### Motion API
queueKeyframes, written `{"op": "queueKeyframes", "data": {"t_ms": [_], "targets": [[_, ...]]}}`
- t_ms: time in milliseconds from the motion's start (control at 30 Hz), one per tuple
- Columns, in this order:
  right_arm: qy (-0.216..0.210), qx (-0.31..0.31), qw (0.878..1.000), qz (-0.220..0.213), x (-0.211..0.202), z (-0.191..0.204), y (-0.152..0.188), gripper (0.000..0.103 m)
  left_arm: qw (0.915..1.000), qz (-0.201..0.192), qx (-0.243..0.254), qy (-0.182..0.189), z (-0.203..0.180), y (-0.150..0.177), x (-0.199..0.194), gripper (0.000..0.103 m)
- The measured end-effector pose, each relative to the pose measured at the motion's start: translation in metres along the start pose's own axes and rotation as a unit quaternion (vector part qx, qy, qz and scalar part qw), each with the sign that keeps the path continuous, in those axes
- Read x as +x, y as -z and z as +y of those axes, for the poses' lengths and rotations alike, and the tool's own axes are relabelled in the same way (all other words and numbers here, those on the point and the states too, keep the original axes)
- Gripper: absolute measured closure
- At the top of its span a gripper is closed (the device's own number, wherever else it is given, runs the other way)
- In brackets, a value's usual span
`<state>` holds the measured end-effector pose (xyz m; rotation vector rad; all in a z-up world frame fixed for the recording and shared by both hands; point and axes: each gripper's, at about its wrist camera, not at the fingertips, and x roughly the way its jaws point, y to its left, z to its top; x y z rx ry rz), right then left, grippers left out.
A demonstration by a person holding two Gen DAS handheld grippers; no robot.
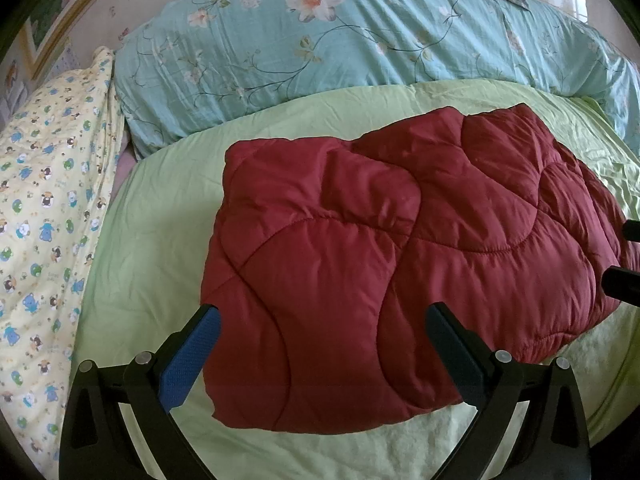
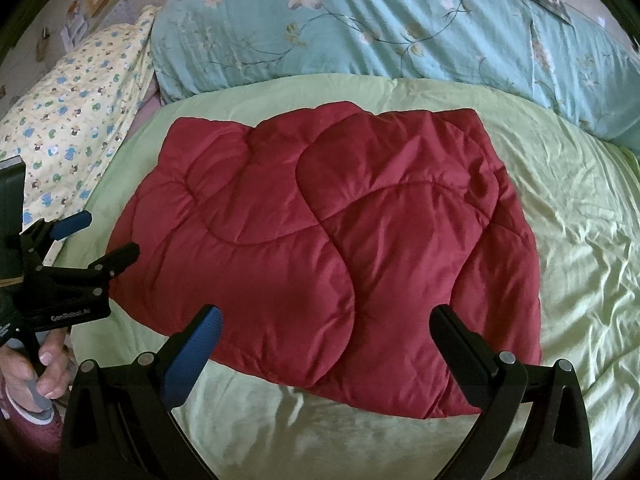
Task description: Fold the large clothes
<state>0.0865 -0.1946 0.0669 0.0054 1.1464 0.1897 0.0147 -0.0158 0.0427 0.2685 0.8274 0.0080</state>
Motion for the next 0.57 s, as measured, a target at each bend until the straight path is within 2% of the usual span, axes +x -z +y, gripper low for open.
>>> {"op": "queueKeyframes", "data": {"t_ms": [367,567], "targets": [[0.001,0.005,1.000,0.003,0.0005,-0.0027,0.0011,0.000,1.0000,0.004,0.002,0.006,-0.0009,-0.0020,0.0018,0.000],[0.000,0.007,1.000,0.003,0.0016,-0.0031,0.0001,0.000,0.9997,0.007,-0.007,0.022,-0.0004,-0.0056,0.0037,0.000]]}}
